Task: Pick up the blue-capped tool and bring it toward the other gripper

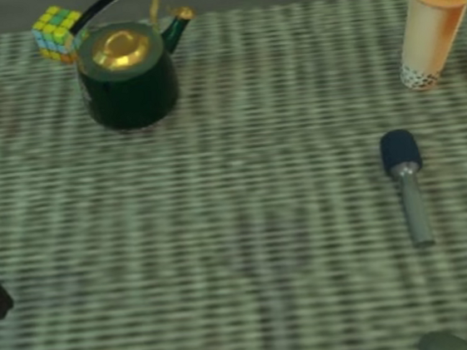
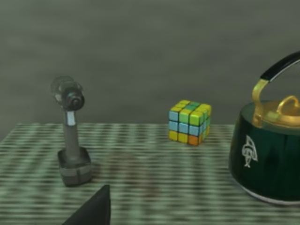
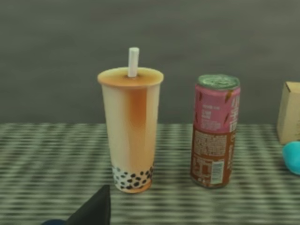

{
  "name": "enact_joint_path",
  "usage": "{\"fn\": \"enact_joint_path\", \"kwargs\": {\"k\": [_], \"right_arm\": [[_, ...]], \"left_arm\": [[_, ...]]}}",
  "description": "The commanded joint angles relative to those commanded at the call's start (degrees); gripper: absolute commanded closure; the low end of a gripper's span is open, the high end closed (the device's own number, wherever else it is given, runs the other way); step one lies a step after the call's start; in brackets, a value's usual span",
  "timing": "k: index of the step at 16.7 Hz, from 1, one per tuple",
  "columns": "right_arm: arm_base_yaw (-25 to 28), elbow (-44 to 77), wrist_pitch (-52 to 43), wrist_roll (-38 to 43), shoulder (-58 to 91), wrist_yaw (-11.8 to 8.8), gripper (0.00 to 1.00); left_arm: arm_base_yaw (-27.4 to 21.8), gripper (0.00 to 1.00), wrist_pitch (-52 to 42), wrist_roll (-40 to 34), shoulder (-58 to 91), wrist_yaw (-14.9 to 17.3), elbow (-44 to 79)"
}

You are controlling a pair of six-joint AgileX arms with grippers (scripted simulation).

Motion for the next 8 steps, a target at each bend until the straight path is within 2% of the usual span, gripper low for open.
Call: {"fn": "enact_joint_path", "kwargs": {"k": [4,8], "right_arm": [[0.7,1.5,-1.5,0.6,1.8,0.1,0.00],[4.1,9.9,-9.4,3.7,12.7,1.1,0.00]], "left_arm": [[0.0,0.00,0.0,0.0,0.0,0.0,0.0],[0.0,0.00,0.0,0.0,0.0,0.0,0.0]]}}
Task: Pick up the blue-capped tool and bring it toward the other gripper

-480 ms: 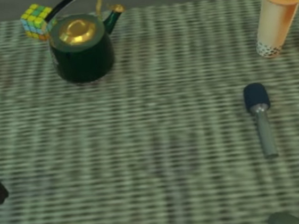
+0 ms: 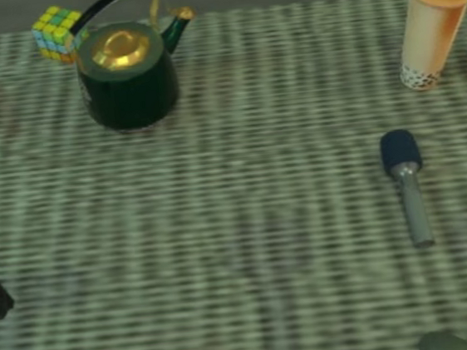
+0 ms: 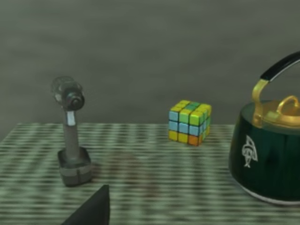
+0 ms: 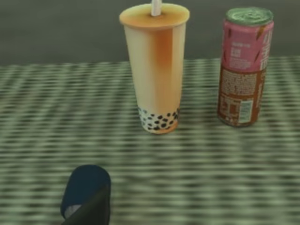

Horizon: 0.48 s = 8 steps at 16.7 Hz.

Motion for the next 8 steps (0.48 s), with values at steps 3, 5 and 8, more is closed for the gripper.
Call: {"fn": "enact_joint_path", "kwargs": {"k": [3,5,8], "right_arm": [[3.7,9.9,-8.2,3.9,14.1,1.2,0.00],[6.4,17.7,-14.0,7.0,25.3,2.0,0.00],[10.7,30.1,-22.3,11.8,42.9,3.0,0.00]], "left_arm": [[0.0,0.00,0.0,0.0,0.0,0.0,0.0],[0.0,0.00,0.0,0.0,0.0,0.0,0.0],[0.0,0.00,0.0,0.0,0.0,0.0,0.0]]}}
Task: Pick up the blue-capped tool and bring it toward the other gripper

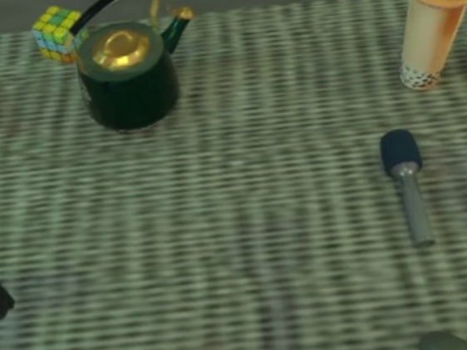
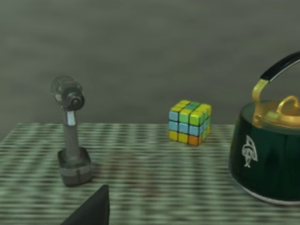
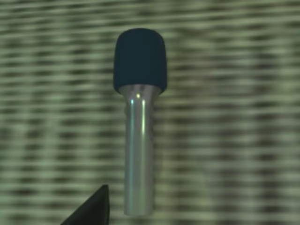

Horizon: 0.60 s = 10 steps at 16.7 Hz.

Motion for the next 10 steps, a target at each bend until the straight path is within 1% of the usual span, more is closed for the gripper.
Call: {"fn": "enact_joint_path", "kwargs": {"k": [5,8,10], "right_arm": [[6.6,18.9,-12.8,7.2,26.8,1.5,0.00],[9.7,27.2,-19.6,10.5,38.6,2.4,0.00],[11.2,30.9,-23.1,12.0,44.0,2.9,0.00]], "left_arm": [[0.0,0.00,0.0,0.0,0.0,0.0,0.0],[0.0,0.00,0.0,0.0,0.0,0.0,0.0],[0.0,0.00,0.0,0.0,0.0,0.0,0.0]]}}
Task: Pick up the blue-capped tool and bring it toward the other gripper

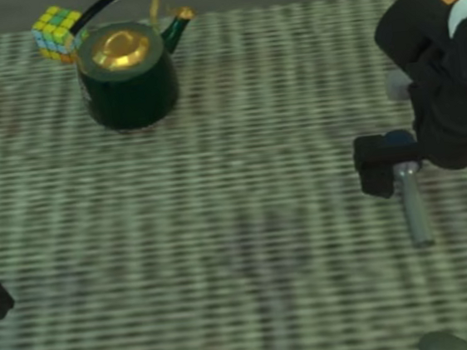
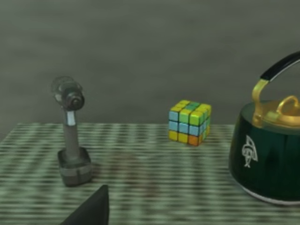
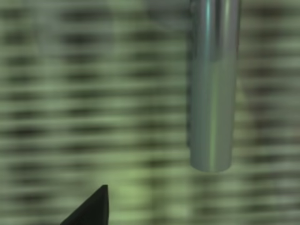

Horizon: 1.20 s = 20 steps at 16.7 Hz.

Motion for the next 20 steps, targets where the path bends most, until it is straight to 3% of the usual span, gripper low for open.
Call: {"fn": "enact_joint_path", "kwargs": {"k": [10,20], "right_arm": [[0.8,2.0,-1.9,0.9,4.5,0.4,0.00],[-1.0,-7.9,18.5,-0.8,14.7,0.4,0.00]], "left_arm": [[0.0,0.00,0.0,0.0,0.0,0.0,0.0],[0.0,0.00,0.0,0.0,0.0,0.0,0.0]]}}
